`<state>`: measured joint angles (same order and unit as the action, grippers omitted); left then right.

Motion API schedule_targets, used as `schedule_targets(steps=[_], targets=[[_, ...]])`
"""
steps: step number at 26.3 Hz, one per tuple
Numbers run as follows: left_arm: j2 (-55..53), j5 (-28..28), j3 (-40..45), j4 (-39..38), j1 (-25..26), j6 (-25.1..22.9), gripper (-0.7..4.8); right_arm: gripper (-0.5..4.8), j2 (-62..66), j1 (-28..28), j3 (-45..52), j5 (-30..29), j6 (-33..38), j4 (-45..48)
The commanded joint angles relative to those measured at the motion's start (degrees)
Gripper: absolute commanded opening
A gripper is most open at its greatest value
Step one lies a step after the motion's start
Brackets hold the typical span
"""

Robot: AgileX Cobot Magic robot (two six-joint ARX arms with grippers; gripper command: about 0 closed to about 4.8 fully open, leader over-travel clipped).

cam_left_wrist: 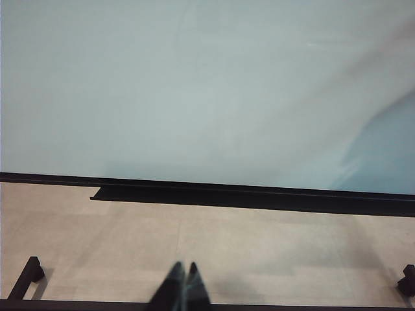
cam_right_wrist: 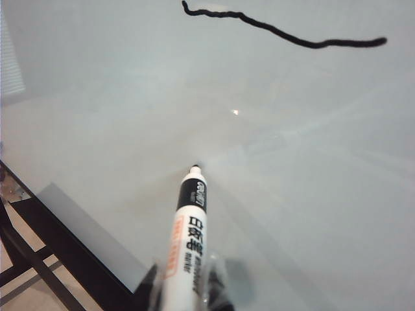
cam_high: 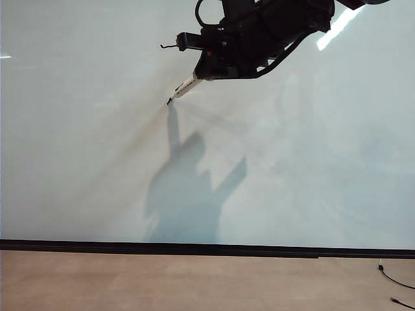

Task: Pick up the pen on the shelf to the right of the whiteboard and write the letter Z.

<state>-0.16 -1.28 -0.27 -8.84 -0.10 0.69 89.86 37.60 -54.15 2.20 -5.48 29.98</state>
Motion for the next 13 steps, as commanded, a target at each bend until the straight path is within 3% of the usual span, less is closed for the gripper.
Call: schedule_targets(steps=[1,13], targets=[[0.0,0.0,-0.1,0.3,0.0,-0.2,-0.04,-0.09,-1.1,-0.7,-0.4,1.7,-0.4,1.6],[0.0,0.0,-0.1,0.3,0.0,-0.2,-0.04,-0.09,-3.9,-2.2,-0.3,1.9,-1.3,0.0]])
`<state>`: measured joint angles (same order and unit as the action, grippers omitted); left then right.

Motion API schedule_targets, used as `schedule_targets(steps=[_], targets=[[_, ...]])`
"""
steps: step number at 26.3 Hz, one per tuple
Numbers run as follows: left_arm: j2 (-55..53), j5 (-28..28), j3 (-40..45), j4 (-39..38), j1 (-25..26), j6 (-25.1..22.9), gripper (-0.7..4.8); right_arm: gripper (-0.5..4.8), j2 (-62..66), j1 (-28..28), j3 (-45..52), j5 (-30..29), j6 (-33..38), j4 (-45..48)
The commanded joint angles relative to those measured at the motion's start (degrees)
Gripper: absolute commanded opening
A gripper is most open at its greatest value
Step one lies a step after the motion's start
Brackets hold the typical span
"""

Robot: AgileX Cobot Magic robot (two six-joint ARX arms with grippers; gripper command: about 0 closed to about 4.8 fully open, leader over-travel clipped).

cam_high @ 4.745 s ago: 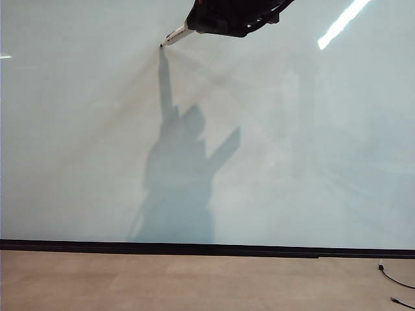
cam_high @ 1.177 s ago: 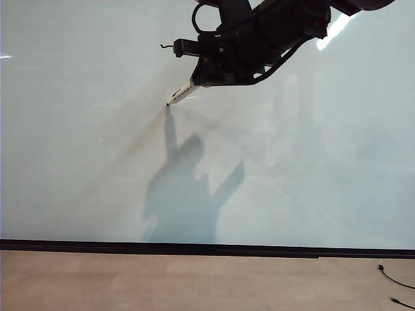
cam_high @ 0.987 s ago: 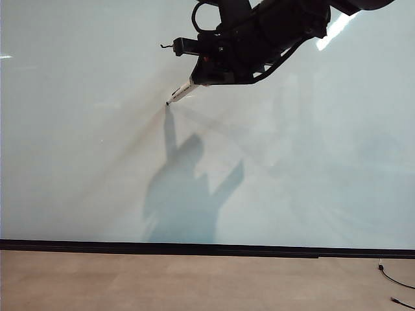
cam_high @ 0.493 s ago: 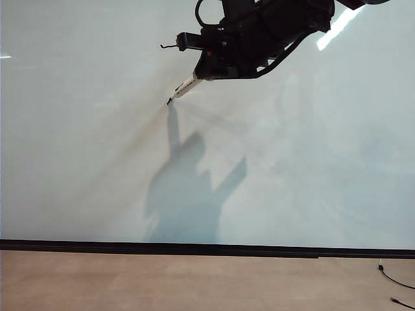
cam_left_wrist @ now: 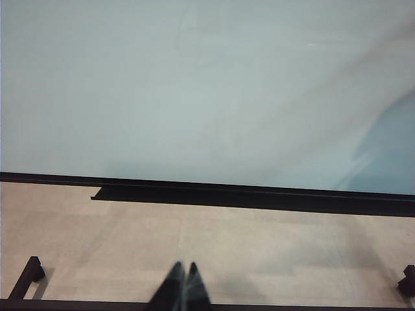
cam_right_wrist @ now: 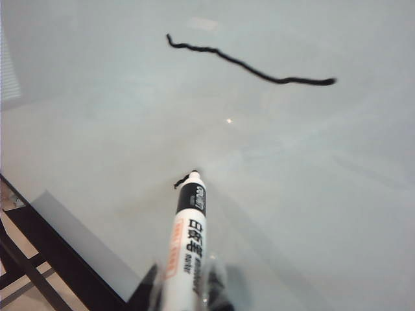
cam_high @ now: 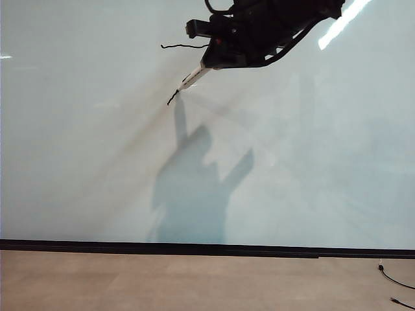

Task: Pick up the pen on the shelf to the right of the whiteboard and write the letter Z.

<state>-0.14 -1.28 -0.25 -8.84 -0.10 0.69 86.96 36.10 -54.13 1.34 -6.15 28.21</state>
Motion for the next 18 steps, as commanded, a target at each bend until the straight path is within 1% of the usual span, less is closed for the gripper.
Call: schedule_targets(steps=[1,18], targets=[[0.0,0.0,-0.1,0.3,0.0,-0.2,-0.05,-0.09,-1.0,-0.7,-0.4,2.8,-0.9,2.1],[0.0,0.0,-0.1,0.3,0.0,-0.2,-0.05,-0.09,-4.8,-2.3,-0.4,2.8,-2.5,1.2]])
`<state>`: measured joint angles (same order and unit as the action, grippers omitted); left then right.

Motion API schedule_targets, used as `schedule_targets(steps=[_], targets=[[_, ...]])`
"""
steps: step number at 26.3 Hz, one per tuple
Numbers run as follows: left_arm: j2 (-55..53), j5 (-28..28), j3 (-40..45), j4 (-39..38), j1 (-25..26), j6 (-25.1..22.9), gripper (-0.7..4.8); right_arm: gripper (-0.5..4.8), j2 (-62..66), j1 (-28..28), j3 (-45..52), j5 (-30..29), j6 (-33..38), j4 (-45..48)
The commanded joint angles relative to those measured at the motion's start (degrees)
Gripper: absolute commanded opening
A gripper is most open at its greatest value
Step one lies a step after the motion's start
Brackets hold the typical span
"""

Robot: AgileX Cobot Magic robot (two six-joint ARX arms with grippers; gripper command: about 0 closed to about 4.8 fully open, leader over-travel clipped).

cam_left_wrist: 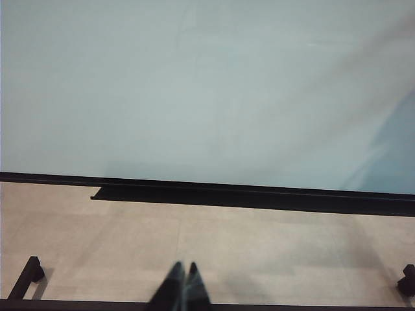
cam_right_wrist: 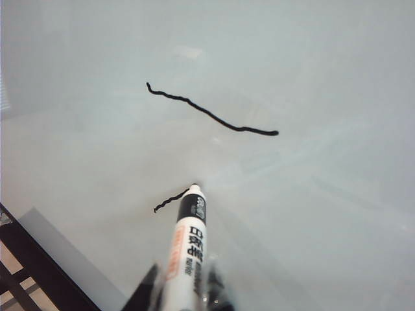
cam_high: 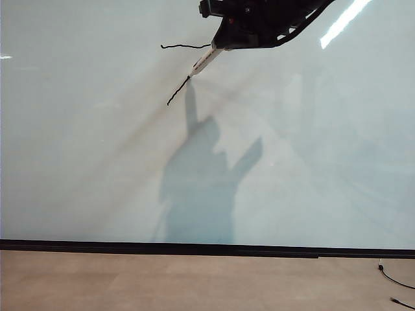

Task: Pick up the pen on the shelf to the right of the whiteboard and write the letter Z.

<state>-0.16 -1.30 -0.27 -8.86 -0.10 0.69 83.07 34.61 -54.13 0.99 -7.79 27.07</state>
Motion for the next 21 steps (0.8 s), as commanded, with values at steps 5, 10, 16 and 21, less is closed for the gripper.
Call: schedule_targets(steps=[5,10,16,21], targets=[[0.0,0.0,-0.1,0.3,0.0,-0.2,-0.04,-0.09,-2.4,-1.5,-0.4,3.2,-1.3,1.9],[0.0,0.0,-0.1,0.3,0.0,-0.2,-0.04,-0.09,-3.6,-1.8,-0.4,3.4,-1.8,1.6],[0.0,0.0,-0.1,0.3,0.0,-0.2,-0.05,-0.09,-5.0,-2.5,-0.4,3.4,-2.4,1.4],[0.0,0.0,-0.1,0.3,0.0,-0.2,-0.05,-0.09,-6.8,-3.4,-0.4,3.4,-2.9,1.4]])
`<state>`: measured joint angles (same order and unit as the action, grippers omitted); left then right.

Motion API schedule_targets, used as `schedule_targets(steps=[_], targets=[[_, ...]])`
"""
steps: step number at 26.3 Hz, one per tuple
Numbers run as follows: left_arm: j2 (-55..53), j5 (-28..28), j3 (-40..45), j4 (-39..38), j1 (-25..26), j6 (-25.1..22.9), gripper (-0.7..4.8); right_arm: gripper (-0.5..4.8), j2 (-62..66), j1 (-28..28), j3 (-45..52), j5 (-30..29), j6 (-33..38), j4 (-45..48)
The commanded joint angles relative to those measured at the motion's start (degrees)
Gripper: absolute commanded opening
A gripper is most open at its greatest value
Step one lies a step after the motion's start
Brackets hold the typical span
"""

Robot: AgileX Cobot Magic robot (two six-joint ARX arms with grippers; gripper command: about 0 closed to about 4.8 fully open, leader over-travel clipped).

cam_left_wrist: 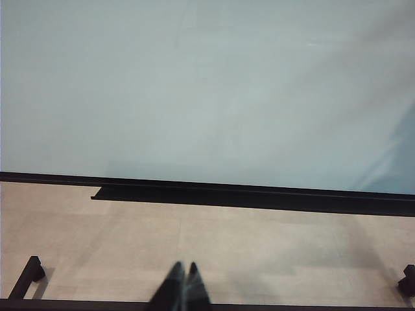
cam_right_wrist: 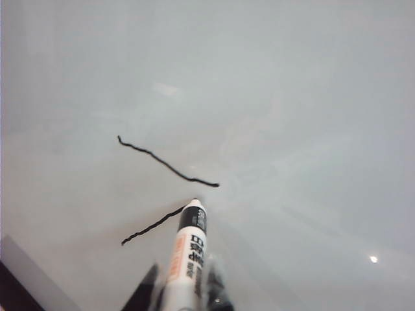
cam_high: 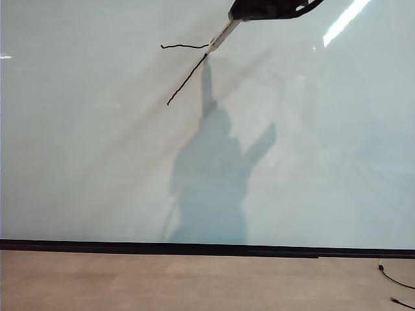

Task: Pick up the pen on the shelf to the right of the whiteboard and write the letter Z.

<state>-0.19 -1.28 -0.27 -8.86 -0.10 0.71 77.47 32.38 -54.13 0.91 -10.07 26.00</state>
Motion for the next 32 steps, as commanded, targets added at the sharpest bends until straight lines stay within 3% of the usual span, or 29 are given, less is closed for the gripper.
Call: schedule_targets(steps=[1,10,13,16,23,32], targets=[[0.0,0.0,-0.1,0.3,0.0,-0.3,-0.04,-0.09,-1.3,-1.2,-0.4,3.5,-0.6,2.5],[0.0,0.0,-0.1,0.3,0.0,-0.3,-0.05,-0.09,-2.3,-1.6,-0.3,3.4,-0.9,1.1],[0.0,0.0,-0.1,0.3,0.0,-0.3,-0.05,-0.09,-2.3,-1.4,-0.2,0.7,-0.5,0.0],[0.0,0.0,-0.1,0.3,0.0,-0.3,-0.04,-0.09,-2.4,1.3,-0.1,-0.5,-0.5,-0.7],[0.0,0.0,-0.1,0.3,0.0,-0.3,-0.05,-0.09,0.0,8.0,1.6,3.1,-0.5,0.0],[0.0,0.0,-0.1,0.3,0.0,-0.3,-0.05,-0.09,13.7,9.7,1.5,1.5,5.6,14.0]])
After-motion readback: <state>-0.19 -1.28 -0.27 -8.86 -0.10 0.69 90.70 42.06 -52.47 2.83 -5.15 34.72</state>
